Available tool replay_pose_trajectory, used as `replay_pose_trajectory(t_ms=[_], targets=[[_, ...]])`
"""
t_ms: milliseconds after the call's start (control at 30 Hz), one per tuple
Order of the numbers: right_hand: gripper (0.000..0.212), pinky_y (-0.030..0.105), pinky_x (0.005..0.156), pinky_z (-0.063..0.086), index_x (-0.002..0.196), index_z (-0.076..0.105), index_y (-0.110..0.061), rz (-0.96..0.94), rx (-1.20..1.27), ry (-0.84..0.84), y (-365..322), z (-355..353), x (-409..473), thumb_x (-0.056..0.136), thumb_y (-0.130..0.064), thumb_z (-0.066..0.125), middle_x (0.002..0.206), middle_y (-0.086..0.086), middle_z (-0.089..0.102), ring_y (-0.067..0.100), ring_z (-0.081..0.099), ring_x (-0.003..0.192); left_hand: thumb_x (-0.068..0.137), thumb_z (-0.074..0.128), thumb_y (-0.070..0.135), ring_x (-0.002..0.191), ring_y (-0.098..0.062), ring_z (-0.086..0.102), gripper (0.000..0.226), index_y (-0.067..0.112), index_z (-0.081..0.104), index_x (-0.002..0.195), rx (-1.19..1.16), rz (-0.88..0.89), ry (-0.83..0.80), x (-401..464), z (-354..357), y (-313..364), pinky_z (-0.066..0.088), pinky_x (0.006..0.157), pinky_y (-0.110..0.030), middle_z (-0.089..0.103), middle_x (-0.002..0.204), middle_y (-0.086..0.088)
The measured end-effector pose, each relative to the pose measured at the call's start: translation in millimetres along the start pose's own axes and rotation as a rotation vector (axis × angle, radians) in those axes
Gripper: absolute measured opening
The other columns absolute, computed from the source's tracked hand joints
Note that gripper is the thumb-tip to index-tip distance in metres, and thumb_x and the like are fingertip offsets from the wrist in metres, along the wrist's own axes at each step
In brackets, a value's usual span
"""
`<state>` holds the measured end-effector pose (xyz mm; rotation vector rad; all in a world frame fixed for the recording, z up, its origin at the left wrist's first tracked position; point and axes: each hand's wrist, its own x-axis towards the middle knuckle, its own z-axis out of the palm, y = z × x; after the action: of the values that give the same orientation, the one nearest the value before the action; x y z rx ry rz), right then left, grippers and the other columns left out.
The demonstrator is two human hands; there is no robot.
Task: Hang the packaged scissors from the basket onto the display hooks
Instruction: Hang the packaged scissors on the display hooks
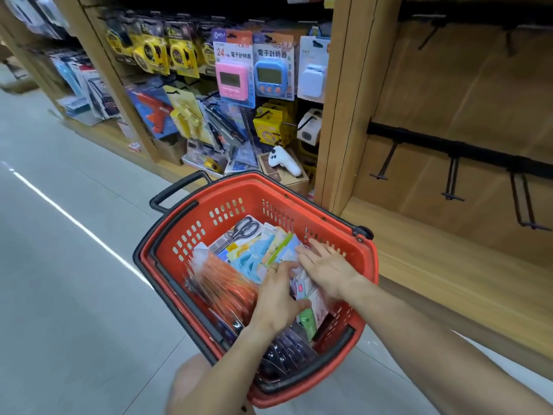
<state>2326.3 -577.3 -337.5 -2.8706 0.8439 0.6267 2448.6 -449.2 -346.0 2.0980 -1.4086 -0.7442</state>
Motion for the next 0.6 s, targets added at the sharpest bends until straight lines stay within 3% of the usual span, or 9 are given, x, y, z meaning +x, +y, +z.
replay_pose_trajectory(t_ms=[133, 300, 367, 500, 600], targets=[[0.107, 0.042, 0.127, 0.019, 0.147, 0.042, -0.019, -0.094, -0.014, 0.068, 10, 2, 5, 0.059, -0.043, 0.097, 0.160, 0.003, 0.037, 0.031, 0.024, 0.154, 0.070, 0.097, 0.030, 0.091, -0.012, 0.068, 0.087, 0.026, 0.048, 0.142, -0.112, -0.021, 0.015, -4, -3, 0, 0.059, 0.086, -0.039, 0.062, 0.114, 0.016], [0.077, 0.045, 0.110, 0.034, 0.118, 0.053, -0.027, -0.159, -0.069, 0.146, 11, 3, 6, 0.058, -0.056, 0.090, 0.120, -0.005, 0.057, 0.021, 0.052, 0.116, 0.068, 0.099, 0.038, 0.105, -0.012, 0.065, 0.096, 0.025, 0.045, 0.146, -0.169, -0.061, -0.037, -5, -13, 0, 0.055, 0.096, -0.031, 0.064, 0.128, 0.012], [0.069, 0.045, 0.105, 0.033, 0.115, 0.051, -0.028, -0.162, -0.100, 0.149, 10, 2, 3, 0.064, -0.057, 0.087, 0.108, -0.007, 0.058, 0.020, 0.051, 0.105, 0.068, 0.099, 0.037, 0.112, -0.012, 0.062, 0.100, 0.022, 0.044, 0.150, -0.165, -0.071, -0.065, -6, -17, -2, 0.052, 0.099, -0.027, 0.061, 0.133, 0.010], [0.060, 0.043, 0.104, 0.032, 0.117, 0.058, -0.031, -0.201, -0.143, 0.128, 11, -4, 4, 0.070, -0.057, 0.085, 0.104, -0.008, 0.058, 0.017, 0.042, 0.097, 0.072, 0.095, 0.047, 0.127, -0.015, 0.059, 0.095, 0.018, 0.049, 0.150, -0.133, -0.073, -0.083, -11, -25, -2, 0.049, 0.107, -0.029, 0.057, 0.146, 0.006], [0.048, 0.041, 0.113, 0.033, 0.102, 0.062, -0.027, -0.246, -0.113, 0.104, 12, -6, 6, 0.065, -0.042, 0.089, 0.097, -0.008, 0.063, 0.019, 0.051, 0.099, 0.088, 0.070, 0.068, 0.120, -0.014, 0.061, 0.080, 0.018, 0.054, 0.148, -0.152, -0.088, -0.090, -16, -34, 2, 0.049, 0.104, -0.032, 0.059, 0.145, 0.004]])
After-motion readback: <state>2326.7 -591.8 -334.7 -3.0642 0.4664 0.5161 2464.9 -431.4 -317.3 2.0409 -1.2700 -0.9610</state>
